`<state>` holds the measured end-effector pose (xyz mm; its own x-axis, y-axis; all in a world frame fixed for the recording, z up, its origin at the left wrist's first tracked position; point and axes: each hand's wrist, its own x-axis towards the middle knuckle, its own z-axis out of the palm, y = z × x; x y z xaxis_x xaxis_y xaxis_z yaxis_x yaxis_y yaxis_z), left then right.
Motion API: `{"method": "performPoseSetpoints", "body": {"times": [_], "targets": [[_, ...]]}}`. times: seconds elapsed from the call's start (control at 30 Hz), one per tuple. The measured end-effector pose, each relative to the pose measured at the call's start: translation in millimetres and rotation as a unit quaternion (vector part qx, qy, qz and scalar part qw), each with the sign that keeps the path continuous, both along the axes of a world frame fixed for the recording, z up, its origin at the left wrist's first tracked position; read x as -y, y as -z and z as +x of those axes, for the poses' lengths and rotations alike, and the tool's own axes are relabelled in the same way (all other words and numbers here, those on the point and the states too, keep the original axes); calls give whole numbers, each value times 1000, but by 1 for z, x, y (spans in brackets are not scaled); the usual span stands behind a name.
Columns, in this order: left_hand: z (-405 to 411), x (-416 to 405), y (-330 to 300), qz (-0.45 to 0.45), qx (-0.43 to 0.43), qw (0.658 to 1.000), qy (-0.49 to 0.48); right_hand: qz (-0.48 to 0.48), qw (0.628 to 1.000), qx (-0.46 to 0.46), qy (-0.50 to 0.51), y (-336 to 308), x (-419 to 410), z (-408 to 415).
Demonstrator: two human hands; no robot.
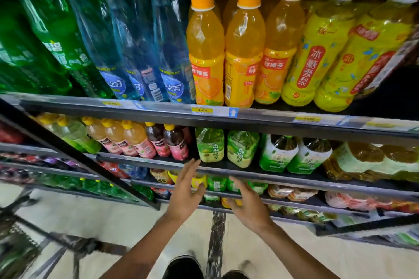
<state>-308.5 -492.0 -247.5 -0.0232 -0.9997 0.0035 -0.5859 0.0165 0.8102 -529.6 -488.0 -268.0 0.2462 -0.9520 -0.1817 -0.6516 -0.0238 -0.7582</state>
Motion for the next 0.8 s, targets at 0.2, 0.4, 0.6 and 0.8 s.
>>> {"method": "performPoseSetpoints", "body": {"times": [0.2,0.4,0.6,0.8], "targets": [[77,-77,17,45,263,964,-20,-40,974,-69,-211,-1,14,36],[175,-175,-2,116,370,918,-78,-96,920,-85,-369,-25,-3,153],[282,-289,-41,166,361,897,-192,-143,858,-115,-480,-59,-61,301],[394,-399,-64,219,352,865,-283,-146,827,-135,-526,-76,-126,454]]}}
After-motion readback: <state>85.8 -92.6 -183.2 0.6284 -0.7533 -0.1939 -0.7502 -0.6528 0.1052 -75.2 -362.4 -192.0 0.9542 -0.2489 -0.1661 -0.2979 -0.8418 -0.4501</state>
